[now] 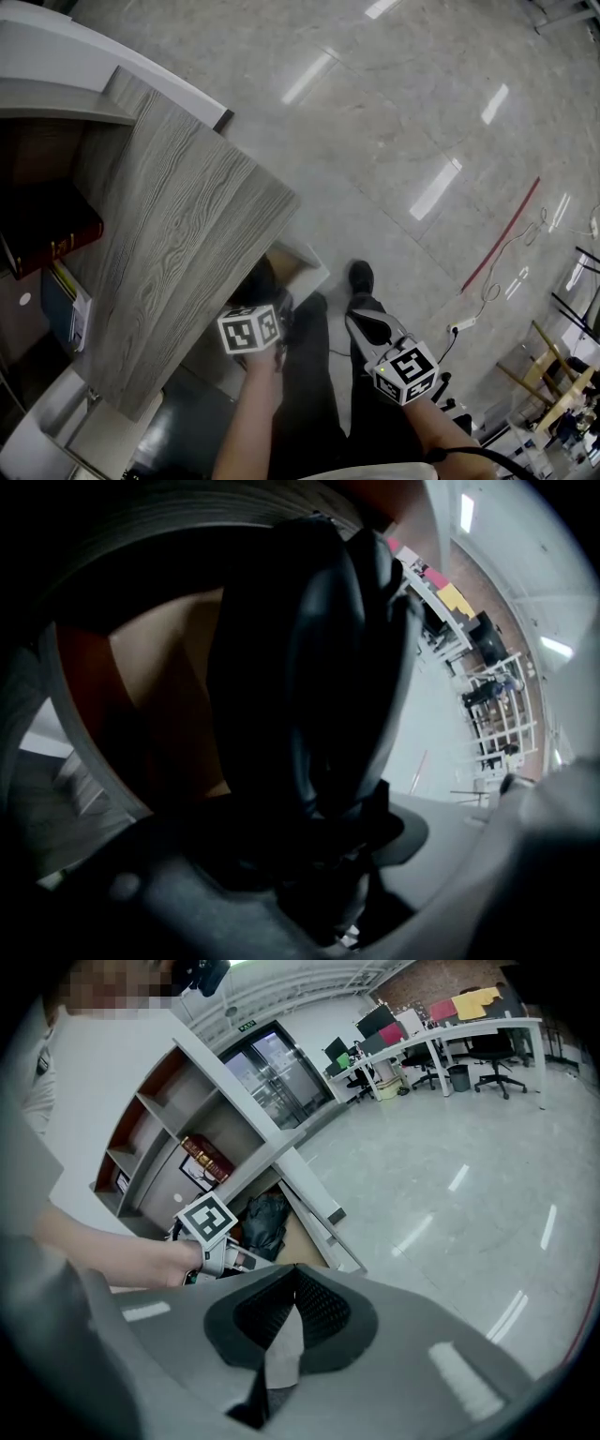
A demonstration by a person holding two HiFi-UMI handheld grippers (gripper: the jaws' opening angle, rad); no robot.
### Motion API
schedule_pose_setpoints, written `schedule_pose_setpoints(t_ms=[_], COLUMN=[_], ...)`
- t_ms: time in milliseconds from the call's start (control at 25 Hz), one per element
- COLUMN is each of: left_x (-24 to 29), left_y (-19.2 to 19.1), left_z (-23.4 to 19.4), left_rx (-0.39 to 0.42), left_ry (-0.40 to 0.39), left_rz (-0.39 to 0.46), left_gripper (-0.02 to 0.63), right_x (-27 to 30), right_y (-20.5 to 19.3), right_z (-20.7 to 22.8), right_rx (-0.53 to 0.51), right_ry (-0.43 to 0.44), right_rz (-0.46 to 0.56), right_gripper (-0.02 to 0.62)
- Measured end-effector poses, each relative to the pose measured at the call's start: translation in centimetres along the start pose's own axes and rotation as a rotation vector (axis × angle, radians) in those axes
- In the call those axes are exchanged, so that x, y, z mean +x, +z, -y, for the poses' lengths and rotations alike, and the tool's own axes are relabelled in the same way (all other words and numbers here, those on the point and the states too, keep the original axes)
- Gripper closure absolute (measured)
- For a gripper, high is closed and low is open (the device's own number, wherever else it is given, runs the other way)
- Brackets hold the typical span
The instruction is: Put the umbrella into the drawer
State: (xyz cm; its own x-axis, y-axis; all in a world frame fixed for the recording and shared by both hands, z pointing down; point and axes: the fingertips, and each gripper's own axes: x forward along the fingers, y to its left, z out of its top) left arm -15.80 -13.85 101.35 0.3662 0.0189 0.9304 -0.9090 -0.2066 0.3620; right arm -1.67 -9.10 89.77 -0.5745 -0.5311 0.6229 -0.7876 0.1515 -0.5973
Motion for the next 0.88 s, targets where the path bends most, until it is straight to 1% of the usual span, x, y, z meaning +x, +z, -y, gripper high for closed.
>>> schedule_pose_setpoints(t_ms=[120, 320, 480, 640, 880], left_x=[0.2, 0.3, 0.2, 0.0, -1.1], left_y=[0.5, 0.7, 0.7, 0.4, 0.3], left_z=[-0.3, -0.5, -0.4, -0.3, -0.1], left_rx=[0.009, 0.021, 0.061, 0.084, 0.096], left_ry=[0.013, 0.037, 0.059, 0.061, 0.072], left_rz=[0.009, 0.050, 0.079, 0.095, 0.126], left_gripper=[0.359, 0.343, 0.319, 0.308, 0.293], right_x=[0.3, 0.9, 0.7, 0.3, -0.7], right_y=[-0.1, -0.1, -0.2, -0.3, -0.1], right_z=[-0.4, -0.9, -0.7, -0.5, -0.8], right_rx=[0.001, -0.008, -0.010, -0.008, -0.028], right_ry=[0.006, 0.021, 0.022, 0.017, 0.025], right_rz=[-0.001, -0.003, -0.005, -0.007, -0.007], right_gripper=[0.589, 0.589, 0.589, 0.589, 0.589])
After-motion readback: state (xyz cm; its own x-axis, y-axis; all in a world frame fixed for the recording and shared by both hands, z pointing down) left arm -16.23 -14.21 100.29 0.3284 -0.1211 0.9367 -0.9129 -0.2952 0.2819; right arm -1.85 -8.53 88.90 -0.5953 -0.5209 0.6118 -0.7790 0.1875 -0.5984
